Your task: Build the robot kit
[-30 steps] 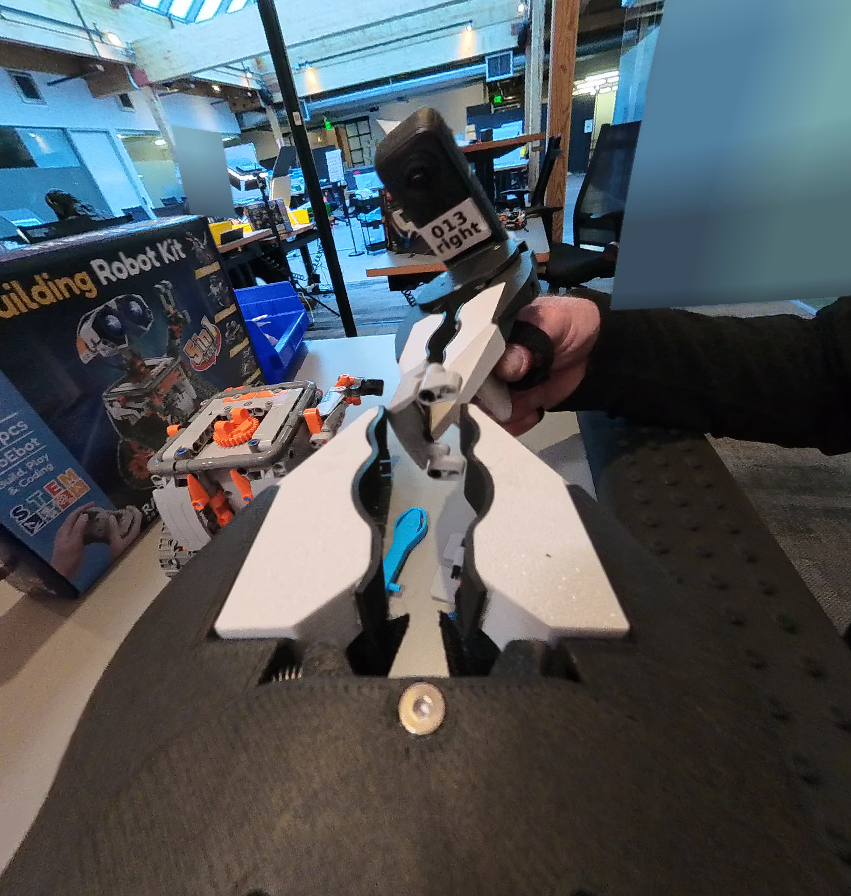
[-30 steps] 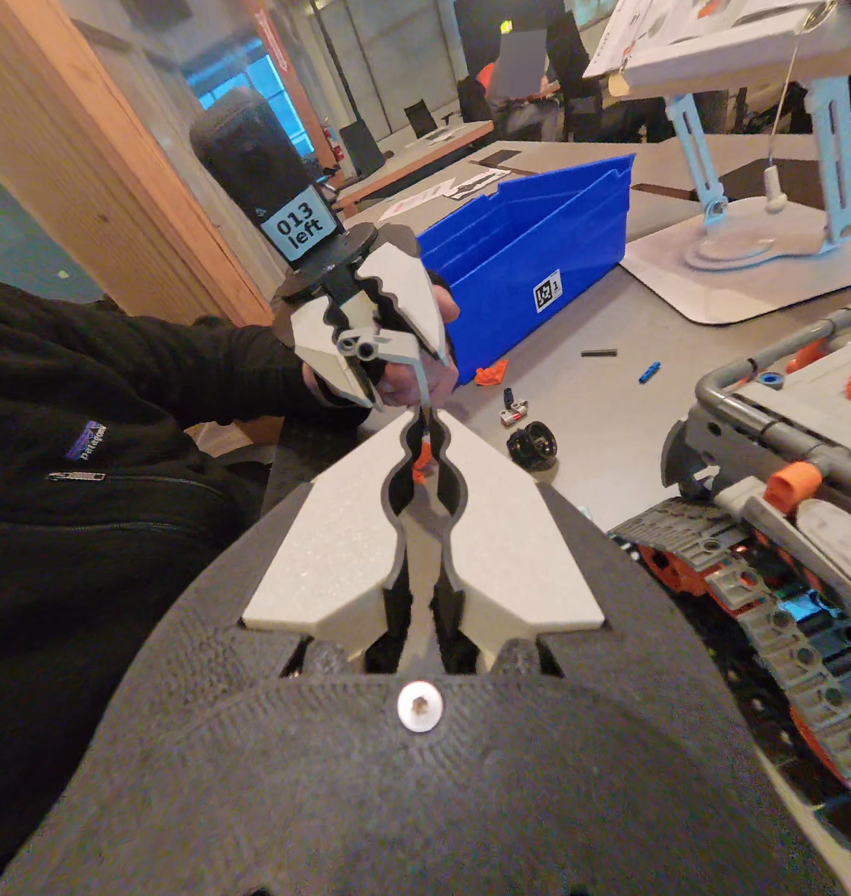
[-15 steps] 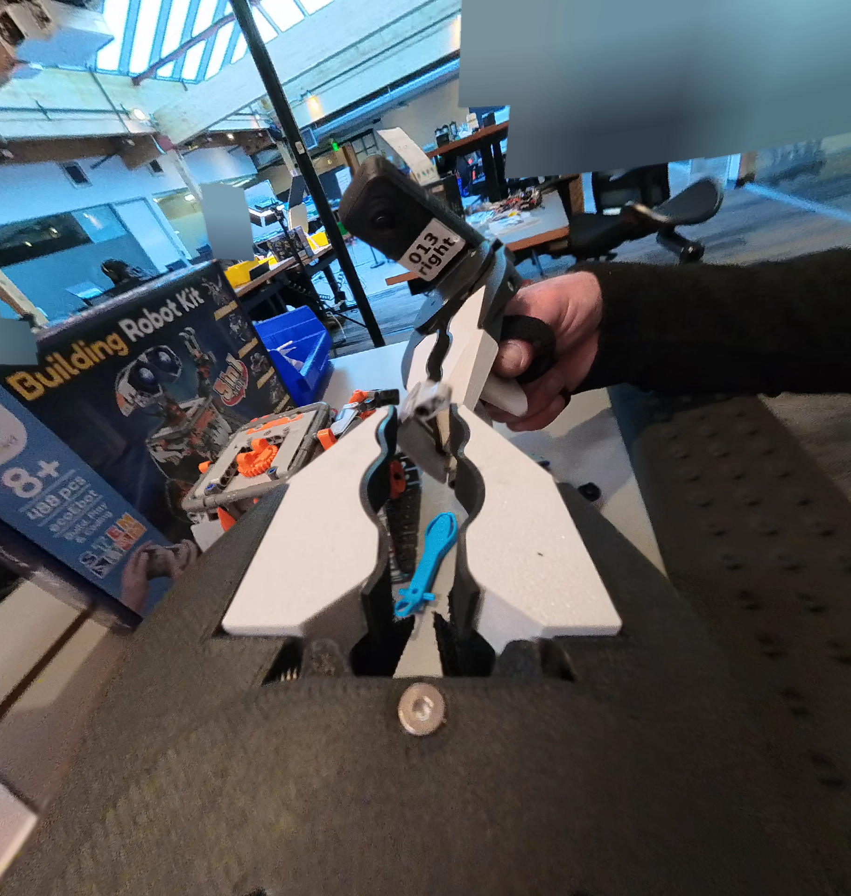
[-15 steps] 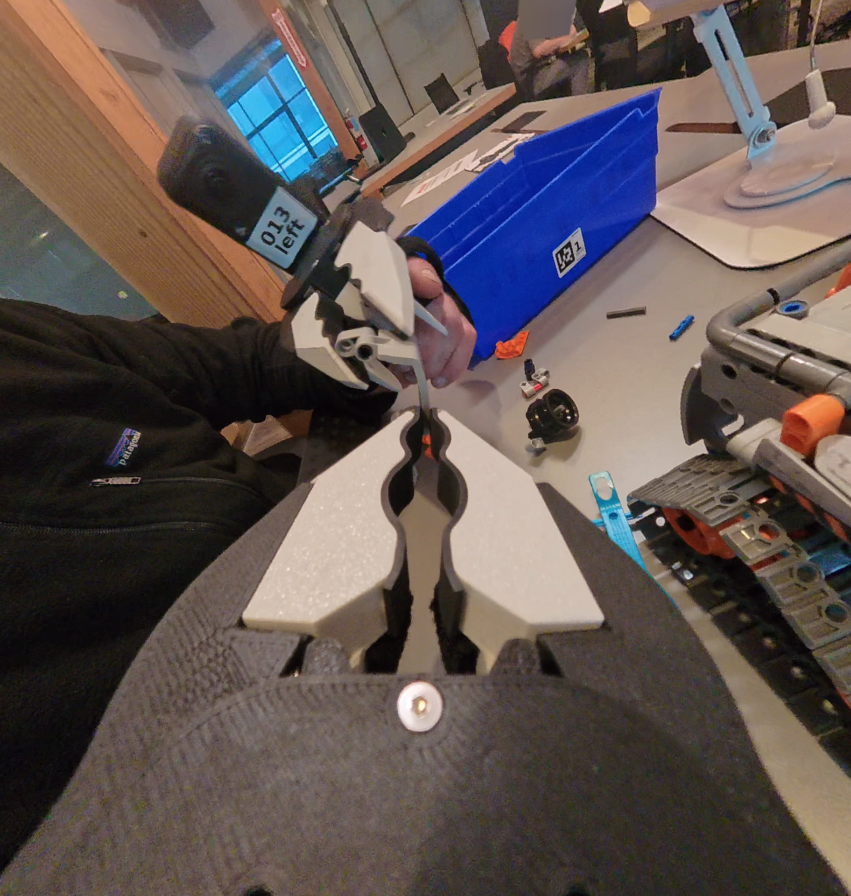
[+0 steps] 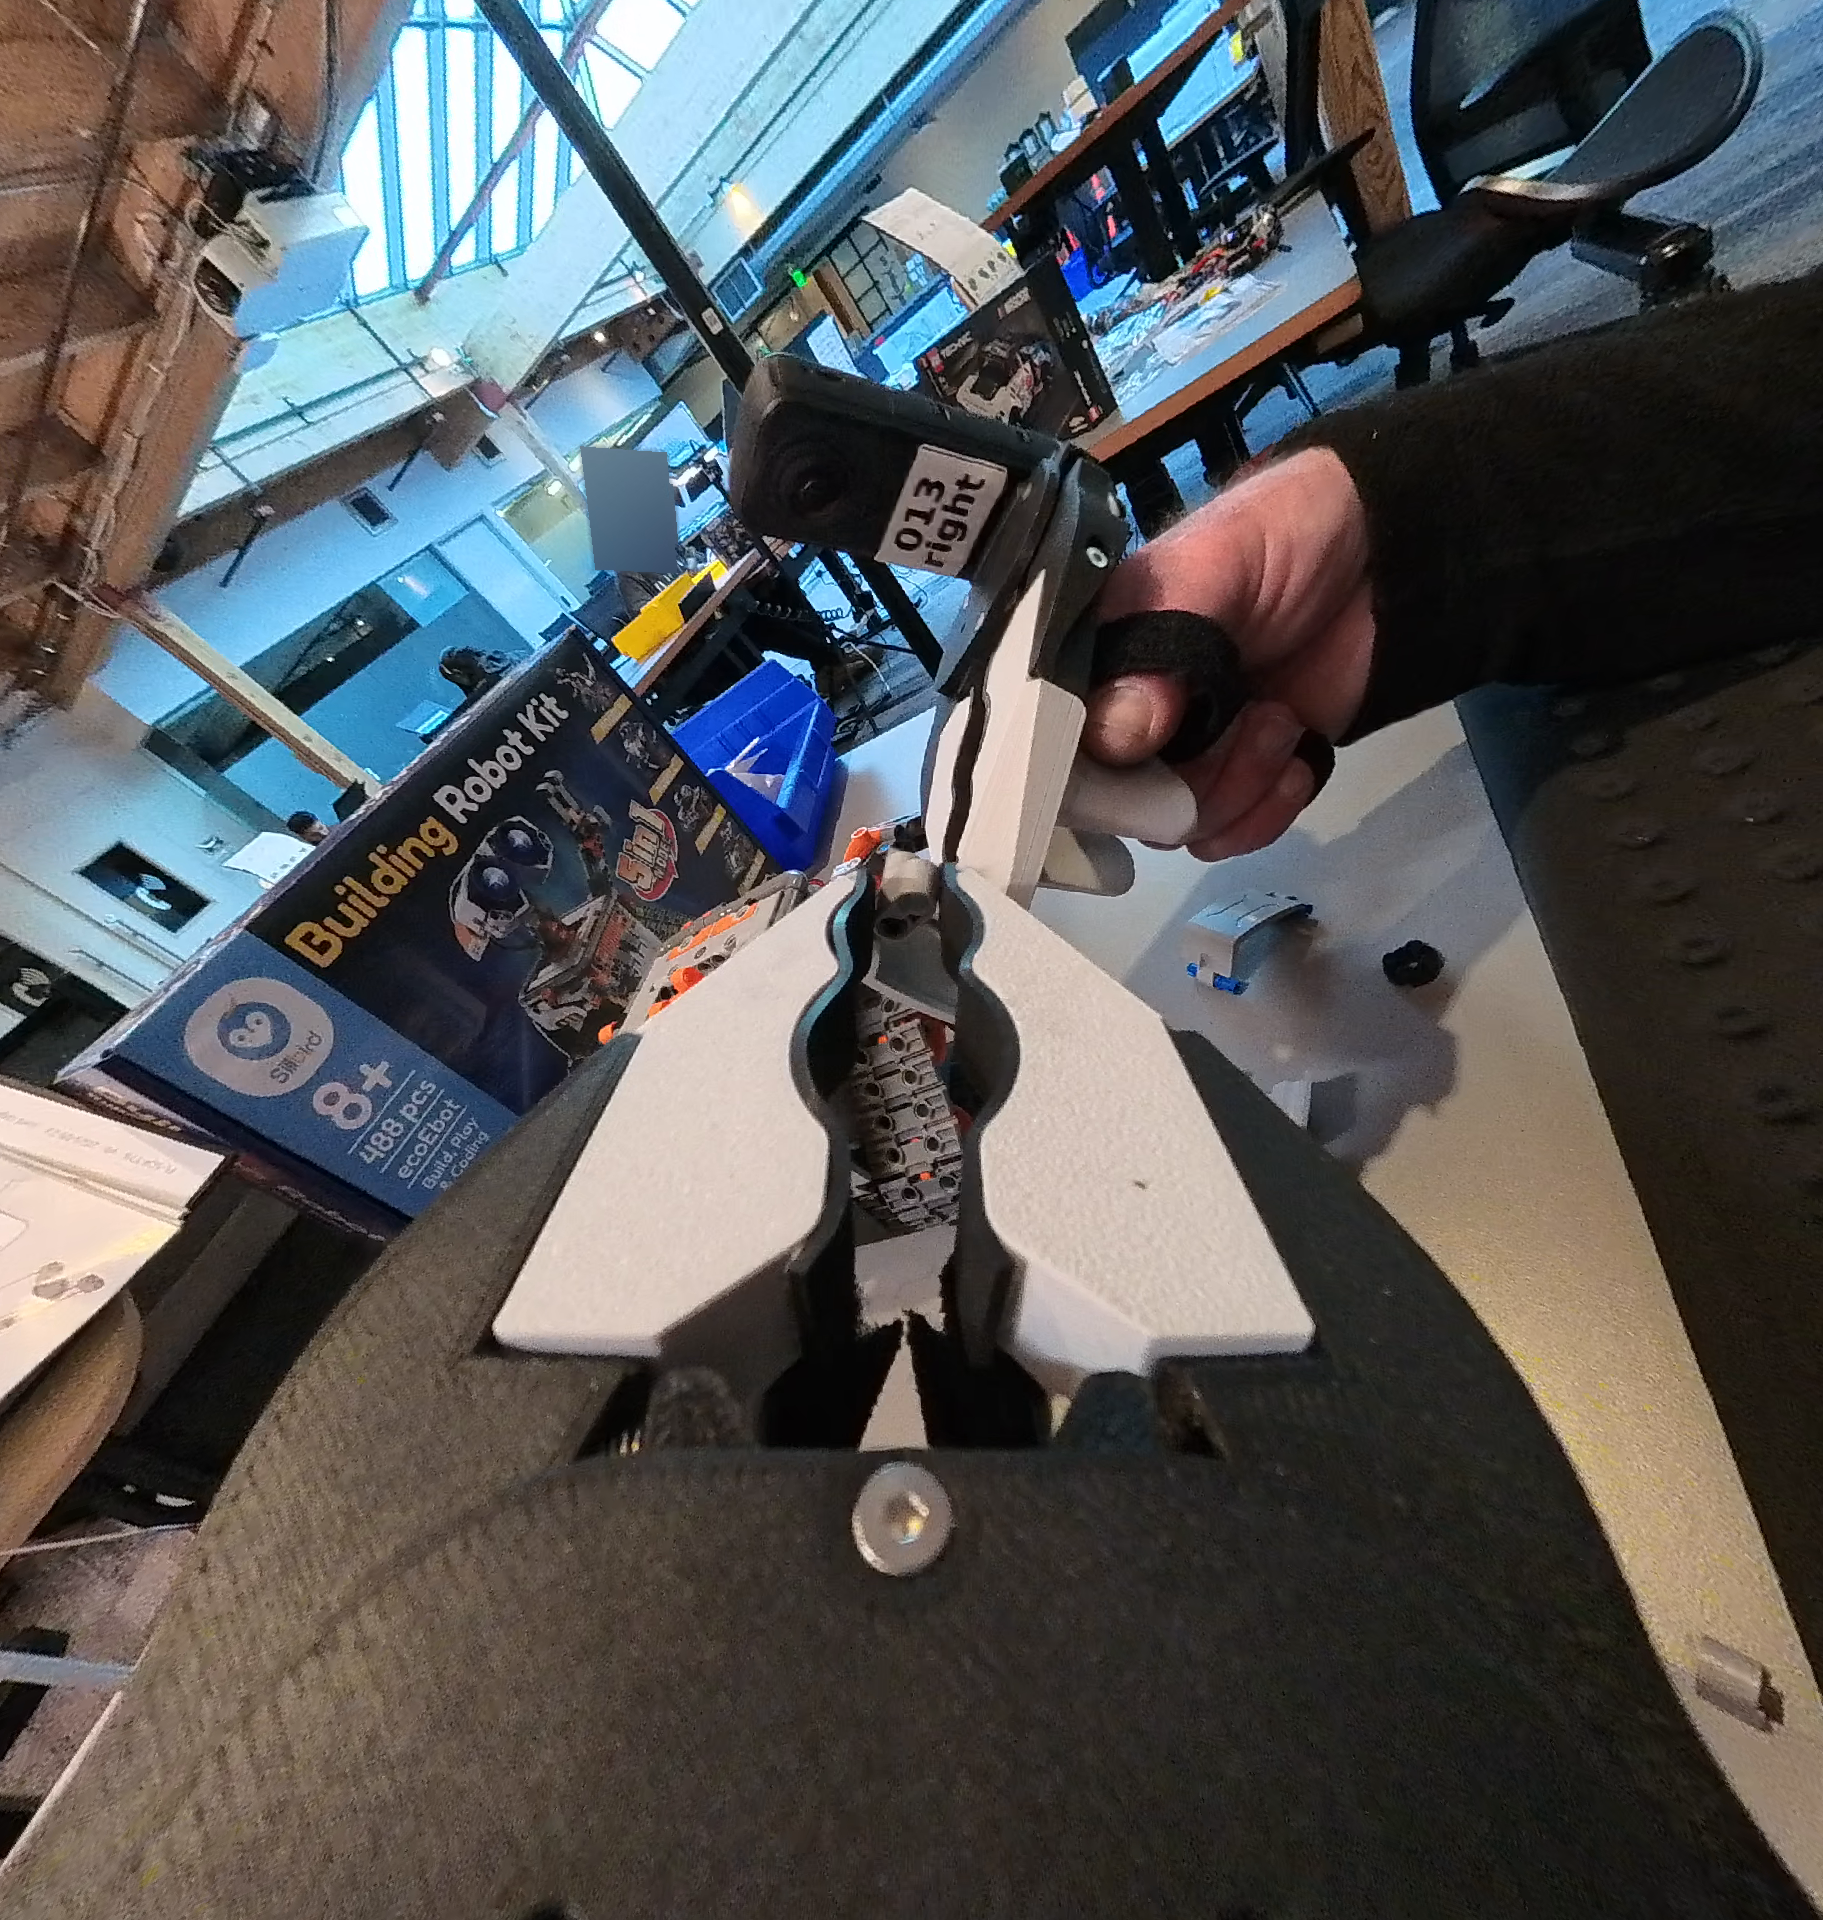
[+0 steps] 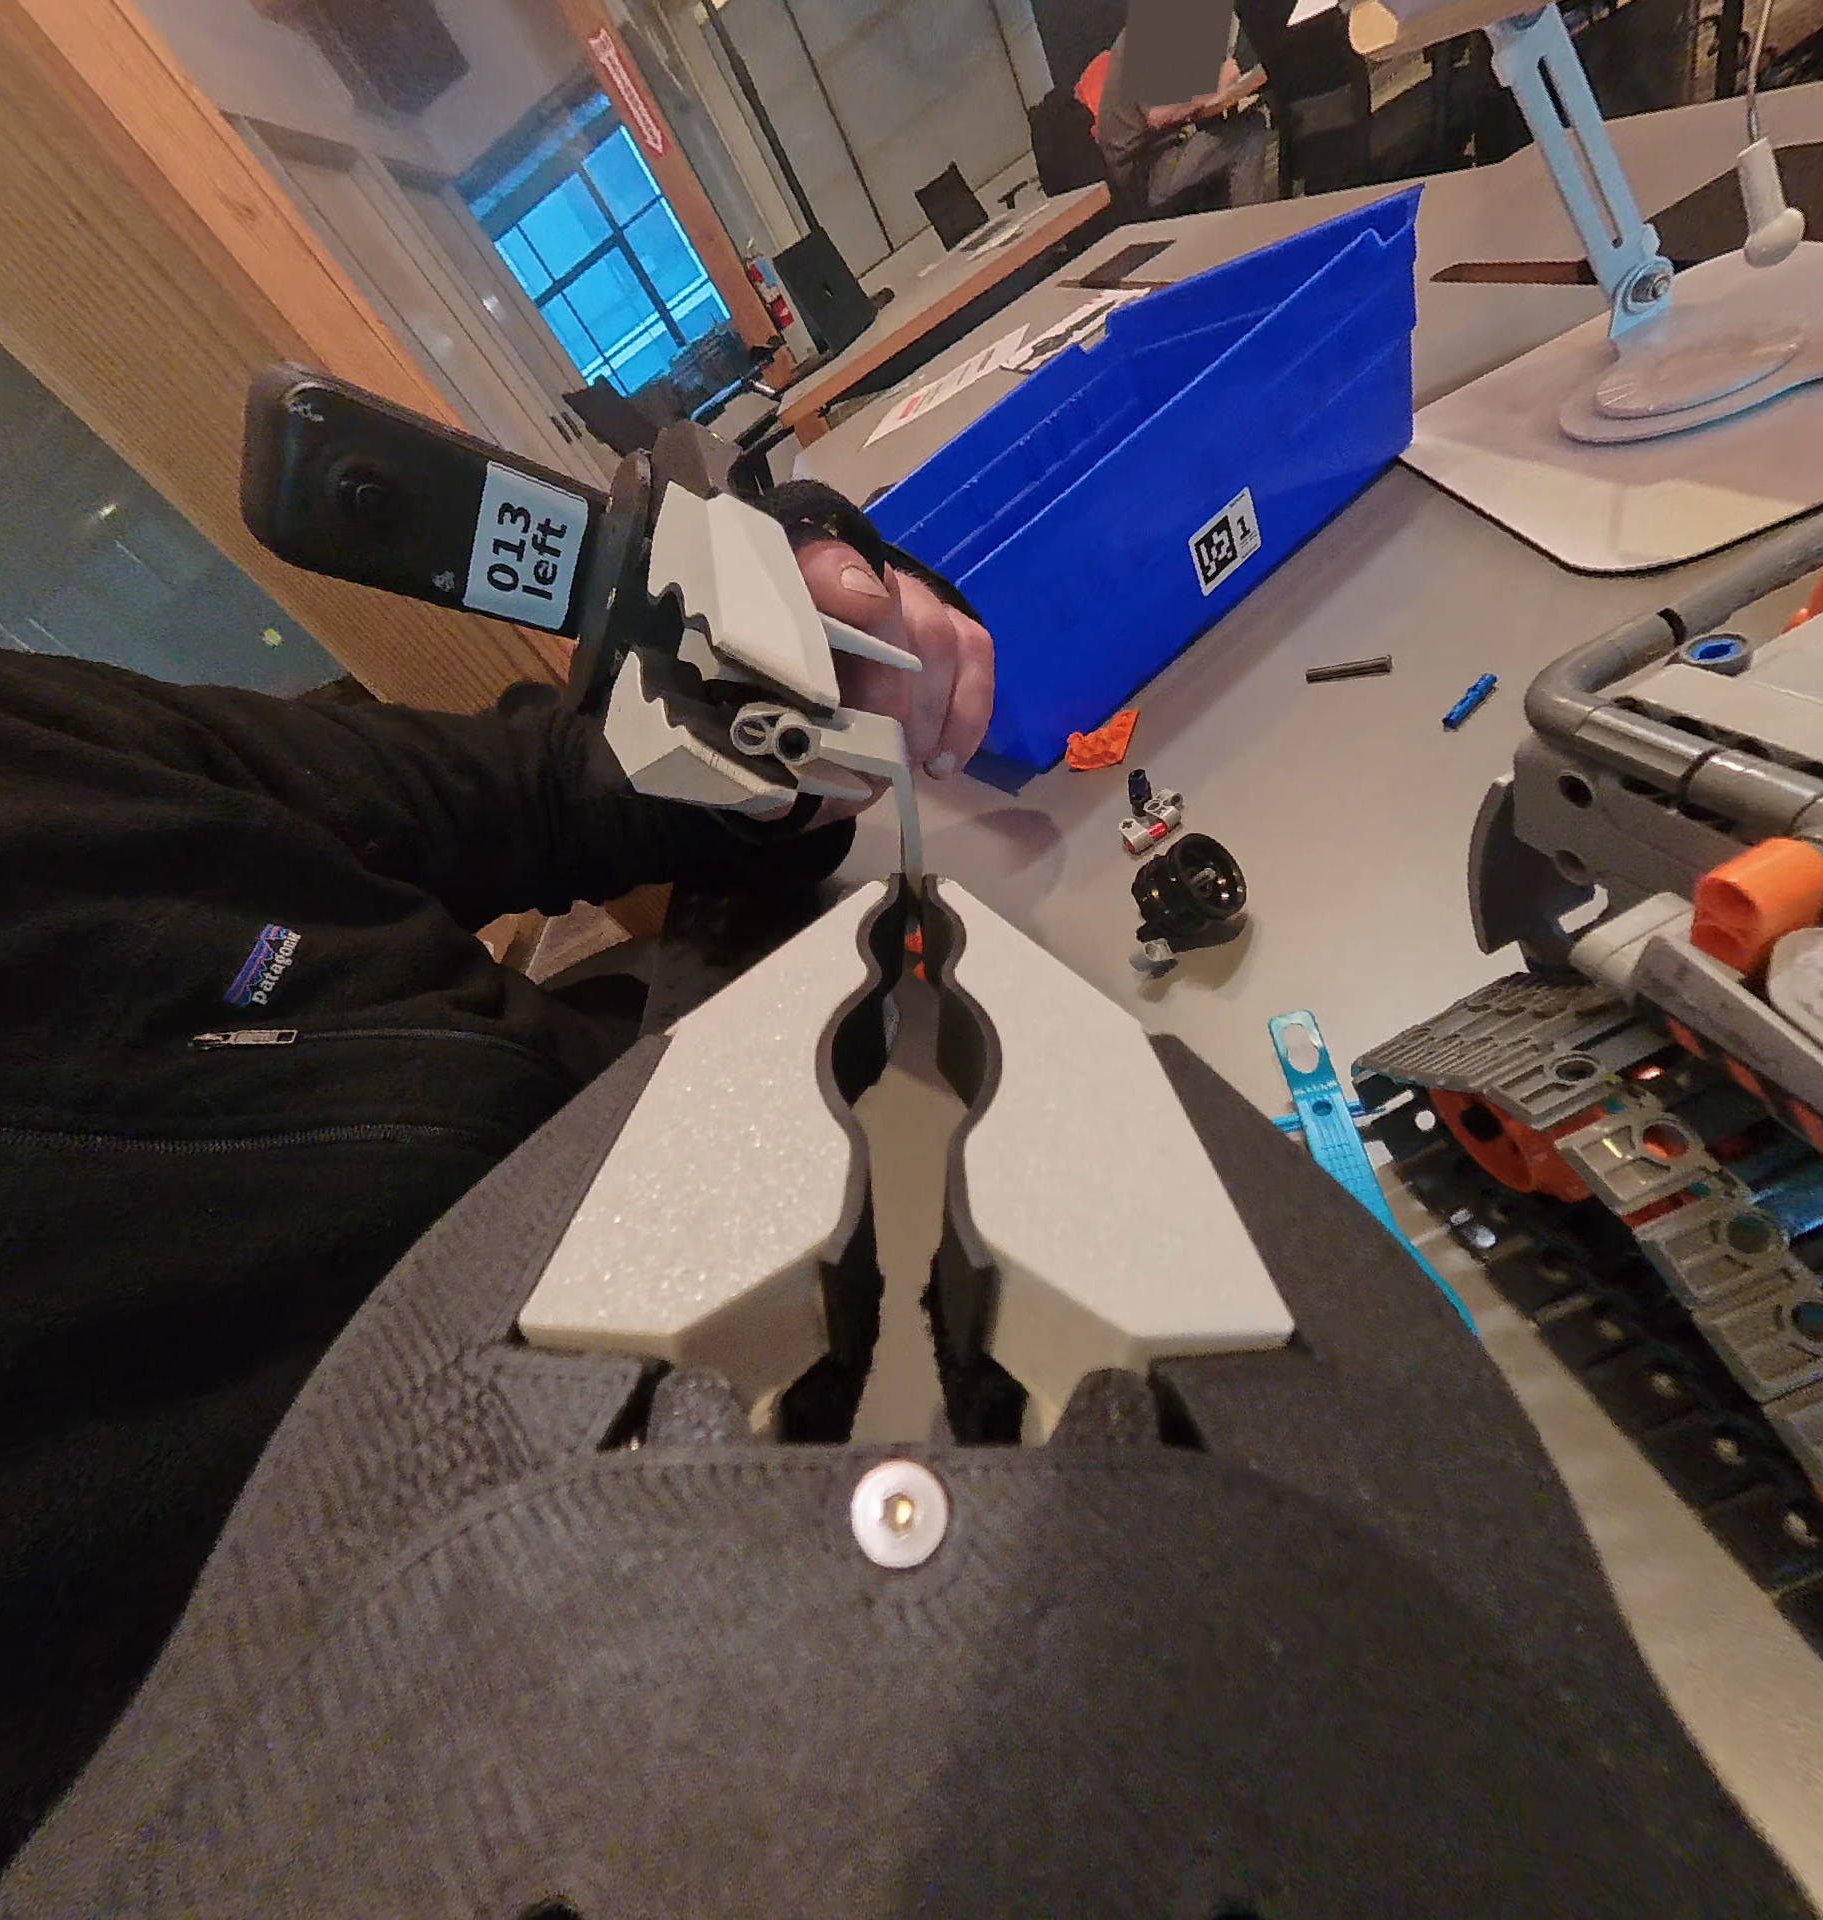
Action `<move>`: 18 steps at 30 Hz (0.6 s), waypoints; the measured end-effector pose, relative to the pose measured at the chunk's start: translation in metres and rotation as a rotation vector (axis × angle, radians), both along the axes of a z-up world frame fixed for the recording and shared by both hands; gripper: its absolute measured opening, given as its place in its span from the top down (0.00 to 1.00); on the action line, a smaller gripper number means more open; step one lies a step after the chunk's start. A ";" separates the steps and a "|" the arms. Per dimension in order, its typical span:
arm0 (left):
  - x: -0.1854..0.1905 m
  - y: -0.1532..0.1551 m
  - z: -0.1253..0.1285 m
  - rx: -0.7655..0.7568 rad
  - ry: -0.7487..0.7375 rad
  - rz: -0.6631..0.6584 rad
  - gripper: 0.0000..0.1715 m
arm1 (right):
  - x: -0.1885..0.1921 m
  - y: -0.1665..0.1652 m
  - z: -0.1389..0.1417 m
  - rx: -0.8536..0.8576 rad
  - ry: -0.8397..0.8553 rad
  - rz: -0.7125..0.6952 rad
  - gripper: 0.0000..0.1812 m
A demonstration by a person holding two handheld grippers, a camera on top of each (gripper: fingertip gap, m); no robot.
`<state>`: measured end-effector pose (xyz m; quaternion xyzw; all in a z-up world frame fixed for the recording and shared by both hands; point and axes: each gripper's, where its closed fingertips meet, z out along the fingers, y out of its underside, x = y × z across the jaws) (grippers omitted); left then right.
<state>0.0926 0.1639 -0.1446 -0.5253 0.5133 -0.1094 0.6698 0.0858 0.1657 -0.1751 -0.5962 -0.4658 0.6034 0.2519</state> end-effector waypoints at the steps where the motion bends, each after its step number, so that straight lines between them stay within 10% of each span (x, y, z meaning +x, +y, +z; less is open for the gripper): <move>1: 0.000 0.000 0.000 -0.004 -0.002 0.001 0.95 | 0.000 0.000 0.001 0.003 0.005 0.000 1.00; 18: -0.009 0.006 0.008 -0.072 -0.066 0.023 0.96 | -0.001 0.010 0.009 0.126 0.046 -0.091 0.92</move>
